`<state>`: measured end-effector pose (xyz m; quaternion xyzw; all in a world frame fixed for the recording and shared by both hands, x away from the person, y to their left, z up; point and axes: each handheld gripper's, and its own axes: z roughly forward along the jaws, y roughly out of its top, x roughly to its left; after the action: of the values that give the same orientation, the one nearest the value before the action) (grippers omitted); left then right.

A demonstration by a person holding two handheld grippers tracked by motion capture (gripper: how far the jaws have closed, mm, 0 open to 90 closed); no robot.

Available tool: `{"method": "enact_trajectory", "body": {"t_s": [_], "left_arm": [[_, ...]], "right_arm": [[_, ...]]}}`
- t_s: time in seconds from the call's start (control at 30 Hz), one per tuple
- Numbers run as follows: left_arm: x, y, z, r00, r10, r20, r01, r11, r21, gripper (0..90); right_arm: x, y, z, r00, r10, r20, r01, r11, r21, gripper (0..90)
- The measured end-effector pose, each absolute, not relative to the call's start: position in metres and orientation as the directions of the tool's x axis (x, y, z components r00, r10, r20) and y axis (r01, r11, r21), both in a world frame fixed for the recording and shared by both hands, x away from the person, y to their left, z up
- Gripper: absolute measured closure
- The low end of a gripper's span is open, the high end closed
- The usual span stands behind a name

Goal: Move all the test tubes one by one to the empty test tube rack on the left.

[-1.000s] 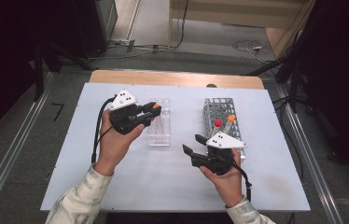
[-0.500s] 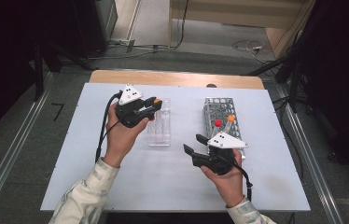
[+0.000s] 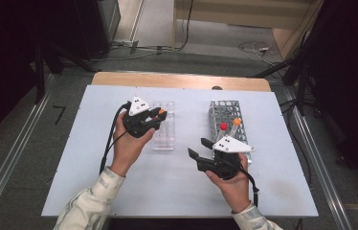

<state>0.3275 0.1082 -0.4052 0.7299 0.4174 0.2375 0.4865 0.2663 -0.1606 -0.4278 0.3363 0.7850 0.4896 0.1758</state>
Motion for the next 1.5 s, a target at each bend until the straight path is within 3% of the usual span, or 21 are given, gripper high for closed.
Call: {"method": "enact_trajectory", "body": {"t_s": [0.2, 0.57, 0.7, 0.87, 1.1, 1.5], "left_arm": [[0.328, 0.107, -0.407, 0.544, 0.837, -0.062, 0.392, -0.188, 0.901, 70.0], [0.324, 0.11, -0.402, 0.552, 0.828, -0.097, 0.386, -0.15, 0.91, 60.2], [0.32, 0.11, -0.399, 0.564, 0.816, -0.129, 0.386, -0.122, 0.914, 52.8], [0.315, 0.11, -0.397, 0.577, 0.804, -0.145, 0.389, -0.114, 0.914, 36.8], [0.307, 0.117, -0.4, 0.562, 0.811, -0.162, 0.405, -0.099, 0.909, 26.4], [0.302, 0.126, -0.401, 0.556, 0.813, -0.175, 0.412, -0.086, 0.907, 23.4]], "right_arm": [[0.266, -0.16, -0.428, -0.712, 0.701, 0.052, 0.356, 0.295, 0.887, 39.2], [0.266, -0.162, -0.427, -0.708, 0.704, 0.053, 0.355, 0.29, 0.889, 39.1], [0.266, -0.165, -0.427, -0.703, 0.709, 0.057, 0.361, 0.286, 0.888, 38.6], [0.267, -0.17, -0.427, -0.695, 0.717, 0.057, 0.365, 0.283, 0.887, 34.5], [0.267, -0.187, -0.425, -0.671, 0.739, 0.061, 0.375, 0.267, 0.888, 25.9], [0.275, -0.215, -0.424, -0.588, 0.808, 0.043, 0.381, 0.229, 0.896, 23.5]]}}
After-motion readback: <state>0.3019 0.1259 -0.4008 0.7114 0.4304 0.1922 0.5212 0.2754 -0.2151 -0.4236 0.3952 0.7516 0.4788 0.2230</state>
